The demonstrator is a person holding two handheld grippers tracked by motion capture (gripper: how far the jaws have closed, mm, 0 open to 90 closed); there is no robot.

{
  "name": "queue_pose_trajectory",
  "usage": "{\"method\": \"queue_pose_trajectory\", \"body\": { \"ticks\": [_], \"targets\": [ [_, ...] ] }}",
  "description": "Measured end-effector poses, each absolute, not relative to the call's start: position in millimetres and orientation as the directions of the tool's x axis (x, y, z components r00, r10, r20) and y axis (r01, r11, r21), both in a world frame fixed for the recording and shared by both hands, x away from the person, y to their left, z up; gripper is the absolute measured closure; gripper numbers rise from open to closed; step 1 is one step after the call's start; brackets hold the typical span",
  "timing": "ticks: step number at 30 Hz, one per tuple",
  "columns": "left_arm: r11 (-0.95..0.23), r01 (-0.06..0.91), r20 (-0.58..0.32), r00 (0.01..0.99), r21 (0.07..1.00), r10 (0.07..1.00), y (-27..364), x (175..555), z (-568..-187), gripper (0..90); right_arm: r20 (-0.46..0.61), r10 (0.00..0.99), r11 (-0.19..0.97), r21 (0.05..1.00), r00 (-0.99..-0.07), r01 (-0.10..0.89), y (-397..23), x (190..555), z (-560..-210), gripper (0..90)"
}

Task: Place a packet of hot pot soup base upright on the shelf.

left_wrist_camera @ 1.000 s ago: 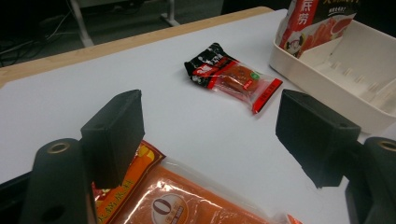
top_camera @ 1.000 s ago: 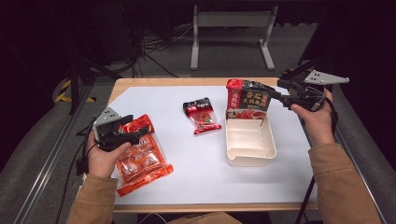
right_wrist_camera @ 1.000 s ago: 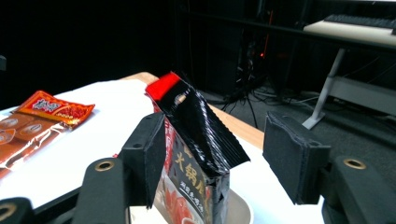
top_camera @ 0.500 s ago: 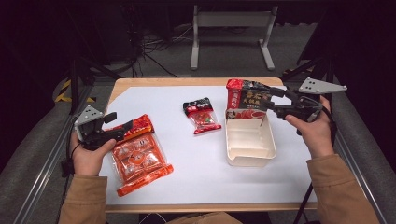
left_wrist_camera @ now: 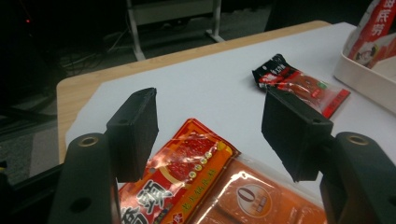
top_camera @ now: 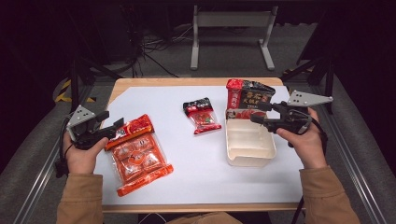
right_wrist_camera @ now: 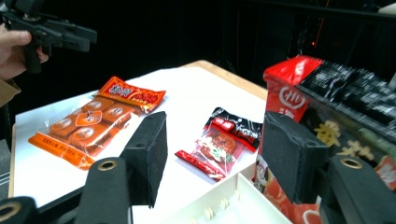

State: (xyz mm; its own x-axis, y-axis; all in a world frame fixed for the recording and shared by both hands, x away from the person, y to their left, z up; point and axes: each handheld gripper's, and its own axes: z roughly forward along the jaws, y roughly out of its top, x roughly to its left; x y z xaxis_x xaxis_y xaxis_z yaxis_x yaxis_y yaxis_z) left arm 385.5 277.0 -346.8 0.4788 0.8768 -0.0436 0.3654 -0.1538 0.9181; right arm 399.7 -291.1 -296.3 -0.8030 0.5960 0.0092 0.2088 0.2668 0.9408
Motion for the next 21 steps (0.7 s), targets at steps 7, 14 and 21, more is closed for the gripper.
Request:
{"method": "queue_pose_trajectory", "body": {
  "ticks": [7,14,21],
  "targets": [
    [-0.101,0.404,-0.088,0.424,0.909,0.901,297.3,395.4,-359.2,35.7,-0.008,0.582,0.282,0.940,-0.813,0.193,-286.3,394.9,-299.7,39.4],
    [-0.061,0.450,-0.121,0.365,0.891,0.923,308.2,409.5,-384.4,33.7,-0.028,0.585,0.303,0.934,-0.810,0.187,-283.8,392.9,-300.9,35.7],
    [-0.046,0.510,-0.132,0.309,0.859,0.942,316.7,417.9,-404.9,32.4,-0.032,0.584,0.305,0.935,-0.811,0.183,-283.2,391.7,-300.8,35.5]
  ]
}}
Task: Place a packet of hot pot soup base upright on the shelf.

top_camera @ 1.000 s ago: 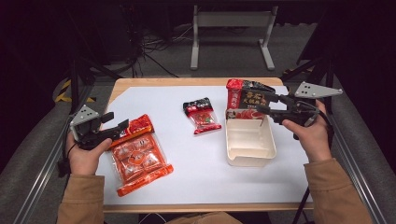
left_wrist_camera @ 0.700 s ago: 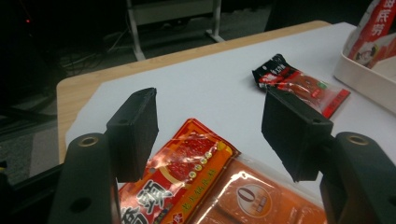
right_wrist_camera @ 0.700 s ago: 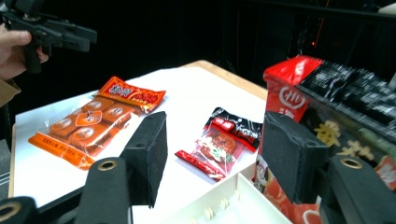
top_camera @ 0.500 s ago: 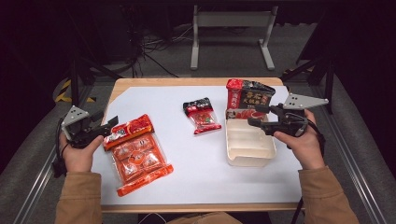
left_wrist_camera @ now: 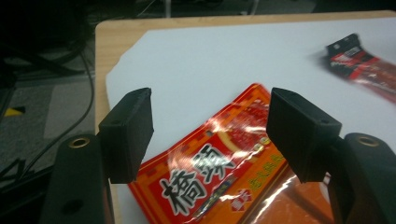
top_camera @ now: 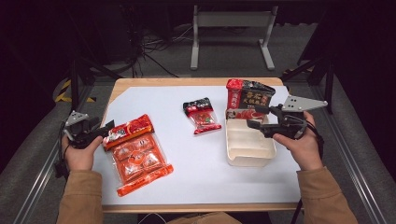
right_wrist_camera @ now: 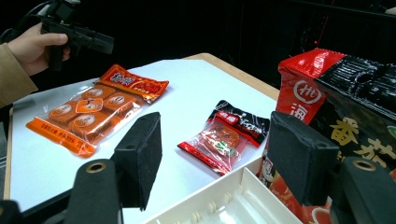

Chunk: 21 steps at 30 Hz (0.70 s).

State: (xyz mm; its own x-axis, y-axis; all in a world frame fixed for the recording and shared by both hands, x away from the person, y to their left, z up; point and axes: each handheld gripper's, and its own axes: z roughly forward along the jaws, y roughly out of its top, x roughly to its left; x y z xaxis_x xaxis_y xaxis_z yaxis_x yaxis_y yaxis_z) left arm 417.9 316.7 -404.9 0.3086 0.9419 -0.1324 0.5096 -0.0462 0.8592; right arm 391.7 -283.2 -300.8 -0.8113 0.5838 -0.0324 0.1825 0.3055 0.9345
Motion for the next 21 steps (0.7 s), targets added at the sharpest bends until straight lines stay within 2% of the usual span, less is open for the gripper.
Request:
{"method": "queue_pose_trajectory", "body": {
  "ticks": [8,21],
  "targets": [
    [-0.010,0.573,-0.169,0.259,0.820,0.951,327.5,424.0,-425.7,29.3,-0.036,0.581,0.327,0.925,-0.813,0.193,-280.2,391.3,-302.8,35.0],
    [-0.009,0.658,-0.202,0.245,0.753,0.948,331.7,431.6,-444.4,27.4,-0.057,0.579,0.367,0.909,-0.814,0.197,-274.6,393.0,-306.9,34.8]
  ]
}}
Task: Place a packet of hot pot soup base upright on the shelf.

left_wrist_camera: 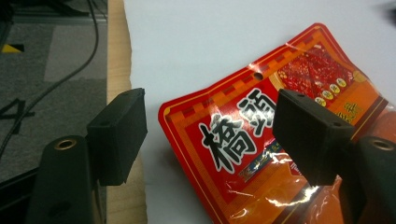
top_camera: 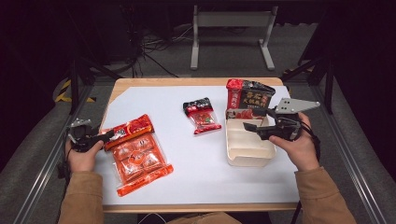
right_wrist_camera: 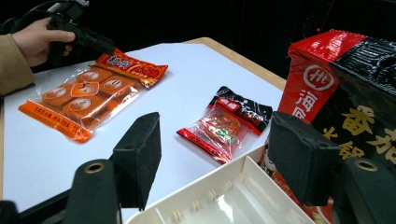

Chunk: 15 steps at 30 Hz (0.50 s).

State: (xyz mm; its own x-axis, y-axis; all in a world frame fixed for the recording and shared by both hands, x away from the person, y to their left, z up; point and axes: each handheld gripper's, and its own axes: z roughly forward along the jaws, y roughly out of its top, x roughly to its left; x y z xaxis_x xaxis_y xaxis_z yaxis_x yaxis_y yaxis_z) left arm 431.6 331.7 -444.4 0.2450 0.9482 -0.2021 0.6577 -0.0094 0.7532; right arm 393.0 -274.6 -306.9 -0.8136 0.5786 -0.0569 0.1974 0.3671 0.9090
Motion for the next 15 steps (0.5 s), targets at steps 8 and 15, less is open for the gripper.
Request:
{"method": "queue_pose_trajectory", "body": {
  "ticks": [8,15],
  "targets": [
    [-0.029,0.672,-0.211,0.273,0.740,0.939,329.4,432.4,-447.2,30.6,-0.061,0.576,0.376,0.905,-0.815,0.198,-273.2,393.3,-308.0,34.7],
    [-0.019,0.671,-0.255,0.308,0.742,0.917,332.2,429.2,-446.3,42.1,-0.060,0.575,0.384,0.900,-0.816,0.204,-272.3,394.6,-309.6,34.6]
  ]
}}
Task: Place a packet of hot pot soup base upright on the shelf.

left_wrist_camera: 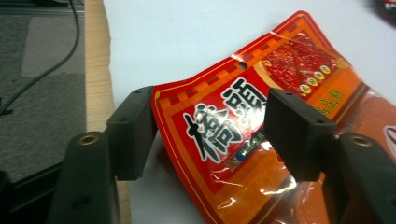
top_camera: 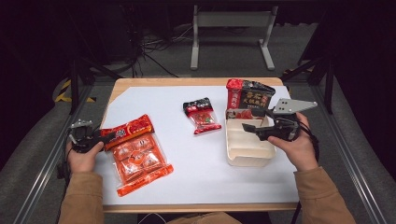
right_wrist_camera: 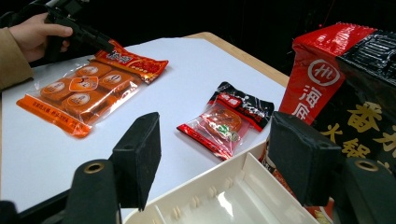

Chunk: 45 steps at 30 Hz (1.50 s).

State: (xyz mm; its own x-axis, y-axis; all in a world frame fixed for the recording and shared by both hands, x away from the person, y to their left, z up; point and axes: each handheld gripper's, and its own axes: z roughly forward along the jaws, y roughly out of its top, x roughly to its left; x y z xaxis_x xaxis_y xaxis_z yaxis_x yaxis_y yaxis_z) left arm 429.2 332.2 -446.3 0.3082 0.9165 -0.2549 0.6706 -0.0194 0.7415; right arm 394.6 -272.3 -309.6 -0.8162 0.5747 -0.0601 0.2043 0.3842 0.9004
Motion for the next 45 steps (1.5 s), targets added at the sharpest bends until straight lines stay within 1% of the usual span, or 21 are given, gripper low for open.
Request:
{"method": "queue_pose_trajectory", "body": {
  "ticks": [3,5,7,11,13,15,19,23,27,30,32,34,36,42,45],
  "targets": [
    [-0.027,0.670,-0.267,0.332,0.742,0.905,330.2,429.1,-446.6,47.2,-0.062,0.571,0.390,0.898,-0.818,0.205,-271.2,395.3,-310.5,34.5],
    [-0.046,0.672,-0.256,0.343,0.739,0.904,326.6,430.0,-448.2,50.1,-0.061,0.570,0.393,0.896,-0.819,0.207,-270.6,395.6,-311.0,34.5],
    [-0.072,0.679,-0.237,0.351,0.730,0.906,323.4,431.1,-449.4,51.0,-0.062,0.569,0.395,0.895,-0.820,0.206,-270.1,395.8,-311.3,34.4],
    [-0.076,0.684,-0.238,0.354,0.725,0.905,321.1,432.4,-452.6,51.3,-0.063,0.567,0.397,0.895,-0.822,0.205,-269.8,396.0,-311.5,34.4],
    [-0.068,0.690,-0.253,0.353,0.721,0.901,321.4,432.3,-453.8,53.4,-0.063,0.566,0.396,0.895,-0.822,0.205,-269.7,396.3,-311.6,34.4],
    [-0.072,0.690,-0.247,0.352,0.720,0.903,322.5,432.0,-454.8,57.6,-0.063,0.565,0.397,0.895,-0.823,0.204,-269.7,396.4,-311.7,34.5],
    [-0.034,0.687,-0.299,0.360,0.726,0.884,325.5,429.2,-451.8,67.7,-0.064,0.562,0.399,0.895,-0.825,0.202,-269.1,396.6,-311.9,34.4],
    [-0.037,0.682,-0.299,0.369,0.731,0.880,325.7,427.6,-449.0,73.1,-0.065,0.558,0.401,0.894,-0.827,0.201,-268.0,396.7,-312.4,34.4],
    [-0.032,0.675,-0.319,0.389,0.737,0.864,326.4,425.7,-447.8,79.5,-0.069,0.549,0.412,0.890,-0.833,0.198,-265.9,396.3,-313.3,34.4],
    [-0.058,0.678,-0.312,0.411,0.733,0.857,322.2,426.1,-448.2,80.3,-0.071,0.545,0.416,0.888,-0.836,0.195,-264.8,396.5,-313.7,34.3],
    [-0.098,0.685,-0.286,0.424,0.722,0.859,319.3,427.9,-449.8,80.2,-0.072,0.544,0.416,0.888,-0.836,0.194,-264.7,396.4,-313.7,34.3],
    [-0.110,0.688,-0.275,0.424,0.717,0.863,317.7,429.1,-451.3,80.3,-0.073,0.543,0.416,0.889,-0.837,0.192,-264.7,396.2,-313.5,34.3],
    [-0.090,0.695,-0.295,0.413,0.713,0.862,317.5,429.3,-451.8,81.9,-0.073,0.542,0.414,0.890,-0.837,0.191,-264.8,396.0,-313.3,34.3],
    [-0.081,0.700,-0.290,0.394,0.709,0.872,318.7,430.8,-453.7,89.5,-0.073,0.540,0.415,0.890,-0.839,0.190,-264.4,396.3,-313.6,34.3],
    [-0.080,0.698,-0.283,0.390,0.712,0.876,318.6,430.5,-453.1,89.9,-0.075,0.541,0.417,0.889,-0.838,0.190,-264.4,396.1,-313.5,35.3]
  ]
}}
